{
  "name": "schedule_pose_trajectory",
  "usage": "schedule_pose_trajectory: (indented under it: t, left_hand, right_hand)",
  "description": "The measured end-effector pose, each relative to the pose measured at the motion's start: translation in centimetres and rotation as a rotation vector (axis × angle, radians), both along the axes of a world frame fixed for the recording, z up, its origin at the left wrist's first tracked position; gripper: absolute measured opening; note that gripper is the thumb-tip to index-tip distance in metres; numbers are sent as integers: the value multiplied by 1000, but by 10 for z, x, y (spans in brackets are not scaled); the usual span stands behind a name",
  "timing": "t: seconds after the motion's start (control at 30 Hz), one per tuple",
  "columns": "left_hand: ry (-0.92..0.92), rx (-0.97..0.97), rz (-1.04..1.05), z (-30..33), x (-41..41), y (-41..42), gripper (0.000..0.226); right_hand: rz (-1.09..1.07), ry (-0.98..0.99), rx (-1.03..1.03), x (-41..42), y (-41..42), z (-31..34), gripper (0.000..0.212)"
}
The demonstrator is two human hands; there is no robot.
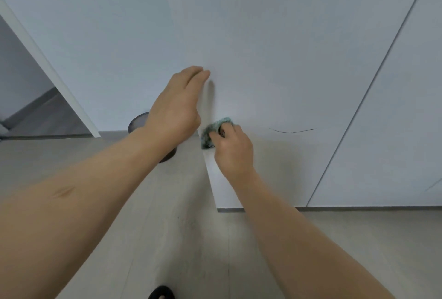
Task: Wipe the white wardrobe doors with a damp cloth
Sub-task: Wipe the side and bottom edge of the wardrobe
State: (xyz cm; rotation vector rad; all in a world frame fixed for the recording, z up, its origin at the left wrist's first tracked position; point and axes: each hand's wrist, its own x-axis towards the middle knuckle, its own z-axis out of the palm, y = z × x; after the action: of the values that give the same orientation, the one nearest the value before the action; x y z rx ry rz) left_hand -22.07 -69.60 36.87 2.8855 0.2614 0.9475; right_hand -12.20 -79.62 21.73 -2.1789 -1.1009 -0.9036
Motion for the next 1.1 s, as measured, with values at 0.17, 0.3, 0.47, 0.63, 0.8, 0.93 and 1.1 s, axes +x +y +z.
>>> schedule_pose_trajectory:
  t: [0.17,0.3,0.47,0.63,0.8,0.93,1.1]
  left_hand:
    - [13,106,-46,-17,15,-14,82]
    - [51,39,30,-27,29,-35,93]
    - [6,-7,94,-42,38,-45,89]
    - [-31,12,156,-71,25,-33,85]
    - [-19,-73,129,-102,16,-14,85]
    - [-61,-157,129,-123,10,-22,79]
    - [31,-253,164,-142,3,-32,82]
  right_hand:
    - [-45,-107,-257,48,-73,-9,13]
    - [-216,-117,-28,88,-134,15,23]
    - [-394,384,344,110,-176,16,53]
    - [-460,851,488,102,-173,-26,41]
    - [-318,877,492,70,-122,-33,29]
    - [-21,817,448,31,-61,-20,31]
    - [98,711,134,12,-21,-16,34]
